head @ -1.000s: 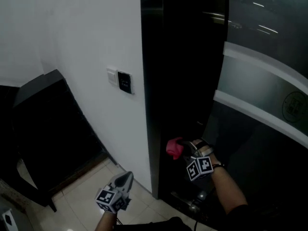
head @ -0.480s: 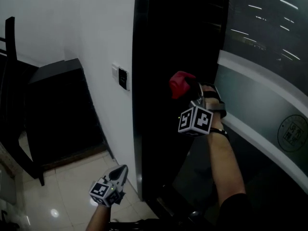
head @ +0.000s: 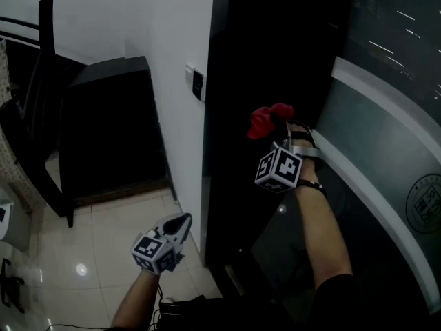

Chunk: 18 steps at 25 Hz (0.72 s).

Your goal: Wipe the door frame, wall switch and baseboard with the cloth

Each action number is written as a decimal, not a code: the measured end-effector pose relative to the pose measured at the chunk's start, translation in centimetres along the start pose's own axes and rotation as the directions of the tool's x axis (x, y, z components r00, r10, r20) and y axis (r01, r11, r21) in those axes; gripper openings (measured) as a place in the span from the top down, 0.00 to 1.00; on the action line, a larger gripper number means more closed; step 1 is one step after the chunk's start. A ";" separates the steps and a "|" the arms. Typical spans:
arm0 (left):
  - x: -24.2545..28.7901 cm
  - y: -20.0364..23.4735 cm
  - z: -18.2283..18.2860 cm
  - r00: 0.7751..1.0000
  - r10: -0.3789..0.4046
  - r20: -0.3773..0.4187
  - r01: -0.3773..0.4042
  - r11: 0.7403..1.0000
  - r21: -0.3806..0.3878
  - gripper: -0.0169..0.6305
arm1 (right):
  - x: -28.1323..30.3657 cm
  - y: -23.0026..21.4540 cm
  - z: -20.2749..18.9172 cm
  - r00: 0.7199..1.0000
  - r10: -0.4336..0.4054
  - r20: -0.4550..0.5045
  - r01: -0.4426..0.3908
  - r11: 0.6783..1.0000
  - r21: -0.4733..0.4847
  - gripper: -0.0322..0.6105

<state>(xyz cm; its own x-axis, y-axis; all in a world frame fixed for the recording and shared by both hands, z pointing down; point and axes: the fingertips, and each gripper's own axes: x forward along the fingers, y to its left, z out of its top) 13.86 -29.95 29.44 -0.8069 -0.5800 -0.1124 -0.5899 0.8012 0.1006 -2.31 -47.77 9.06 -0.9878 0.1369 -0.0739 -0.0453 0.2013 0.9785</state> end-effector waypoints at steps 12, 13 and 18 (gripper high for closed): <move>-0.3 0.0 -0.9 0.996 -0.081 -0.031 0.080 0.996 -0.043 0.99 | -1.2 10.0 -1.9 0.988 0.143 -0.059 -0.140 0.989 0.046 0.86; -0.3 0.0 -1.1 0.995 -0.091 -0.039 0.089 0.995 -0.040 0.99 | -1.2 11.0 -2.3 0.986 0.156 -0.064 -0.154 0.987 0.041 0.86; -1.0 0.5 -1.7 0.994 -0.091 -0.062 0.088 0.995 -0.043 0.99 | -1.5 14.8 -3.3 0.980 0.182 -0.083 -0.182 0.983 0.013 0.86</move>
<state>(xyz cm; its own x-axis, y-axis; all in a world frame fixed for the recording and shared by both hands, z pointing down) 14.30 -29.19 31.33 -0.7505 -0.6582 -0.0595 -0.6595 0.7399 0.1326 -1.96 -48.17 24.27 -0.9884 0.0904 0.1218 0.1368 0.1853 0.9731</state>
